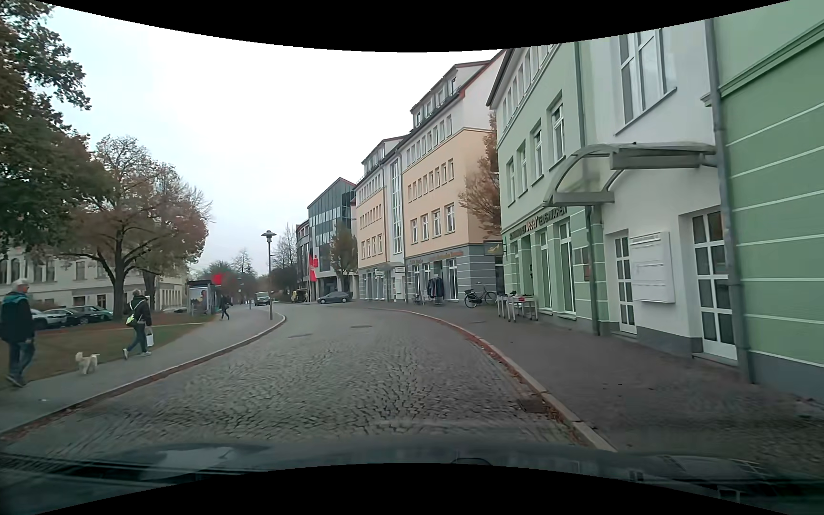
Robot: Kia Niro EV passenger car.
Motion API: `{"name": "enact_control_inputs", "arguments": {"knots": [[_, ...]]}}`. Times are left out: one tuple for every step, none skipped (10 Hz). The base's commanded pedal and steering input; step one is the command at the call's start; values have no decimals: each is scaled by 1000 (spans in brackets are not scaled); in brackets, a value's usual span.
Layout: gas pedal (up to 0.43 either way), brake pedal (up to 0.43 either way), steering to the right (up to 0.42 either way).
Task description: Follow the waypoints while adhering to traffic rules and regulations
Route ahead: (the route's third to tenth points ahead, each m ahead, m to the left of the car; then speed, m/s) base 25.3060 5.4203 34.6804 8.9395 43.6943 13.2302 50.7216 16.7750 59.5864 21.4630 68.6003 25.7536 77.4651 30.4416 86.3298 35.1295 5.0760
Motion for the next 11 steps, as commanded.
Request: {"name": "enact_control_inputs", "arguments": {"knots": [[98, 0, -9], [98, 0, -8], [98, 0, -8], [98, 0, -10], [98, 0, -14], [98, 0, -15], [98, 0, -16], [98, 0, -19], [98, 0, -25], [98, 0, -29], [98, 0, -30]]}}
